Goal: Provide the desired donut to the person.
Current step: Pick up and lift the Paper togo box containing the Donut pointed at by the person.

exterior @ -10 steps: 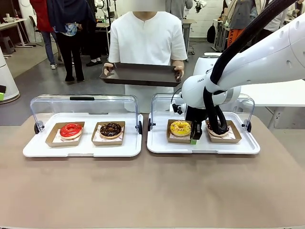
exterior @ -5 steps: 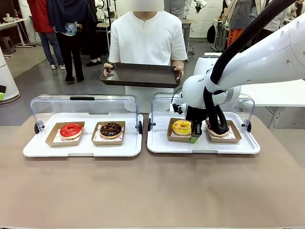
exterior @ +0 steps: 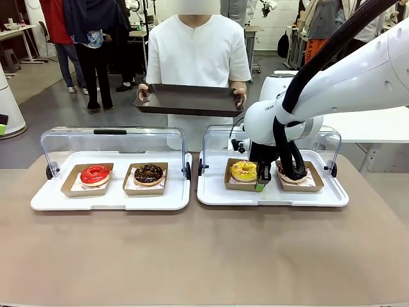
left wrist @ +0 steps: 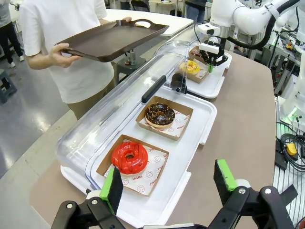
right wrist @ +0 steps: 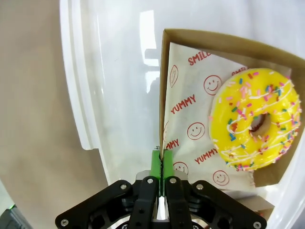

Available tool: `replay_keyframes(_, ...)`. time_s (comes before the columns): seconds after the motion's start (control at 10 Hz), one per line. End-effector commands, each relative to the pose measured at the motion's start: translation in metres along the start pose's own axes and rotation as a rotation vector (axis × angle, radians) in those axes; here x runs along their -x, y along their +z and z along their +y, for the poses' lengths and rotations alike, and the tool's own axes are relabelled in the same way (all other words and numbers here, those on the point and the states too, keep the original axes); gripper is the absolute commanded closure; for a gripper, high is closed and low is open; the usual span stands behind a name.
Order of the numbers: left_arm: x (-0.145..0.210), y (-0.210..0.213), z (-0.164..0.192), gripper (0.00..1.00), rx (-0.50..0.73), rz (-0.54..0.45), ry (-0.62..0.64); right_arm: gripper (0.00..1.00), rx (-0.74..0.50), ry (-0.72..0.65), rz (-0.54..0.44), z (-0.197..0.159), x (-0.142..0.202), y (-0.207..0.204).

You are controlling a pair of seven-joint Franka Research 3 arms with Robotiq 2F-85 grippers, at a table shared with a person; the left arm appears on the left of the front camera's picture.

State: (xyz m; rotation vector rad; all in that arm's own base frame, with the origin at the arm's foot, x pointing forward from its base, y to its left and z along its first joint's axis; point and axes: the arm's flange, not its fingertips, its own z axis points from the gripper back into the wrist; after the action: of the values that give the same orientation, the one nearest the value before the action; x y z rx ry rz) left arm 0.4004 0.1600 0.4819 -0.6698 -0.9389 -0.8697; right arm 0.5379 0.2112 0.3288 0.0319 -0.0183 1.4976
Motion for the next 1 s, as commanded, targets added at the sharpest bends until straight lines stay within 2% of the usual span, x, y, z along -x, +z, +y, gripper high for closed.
replay_keyframes(0.0, 0.0, 0.0, -0.001, 0.0, 0.002, -0.014, -0.001, 1.0, -0.002, 0.028, 0.052, 0.019, 0.001, 0.001)
replay_keyframes(0.4, 0.0, 0.0, -0.001, 0.0, 0.002, -0.014, -0.001, 1.0, 0.059, 0.043, 0.049, 0.078, -0.002, 0.073)
replay_keyframes(0.9, 0.0, 0.0, -0.001, 0.0, 0.002, -0.014, -0.001, 1.0, 0.149, 0.045, 0.0, 0.121, -0.02, 0.224)
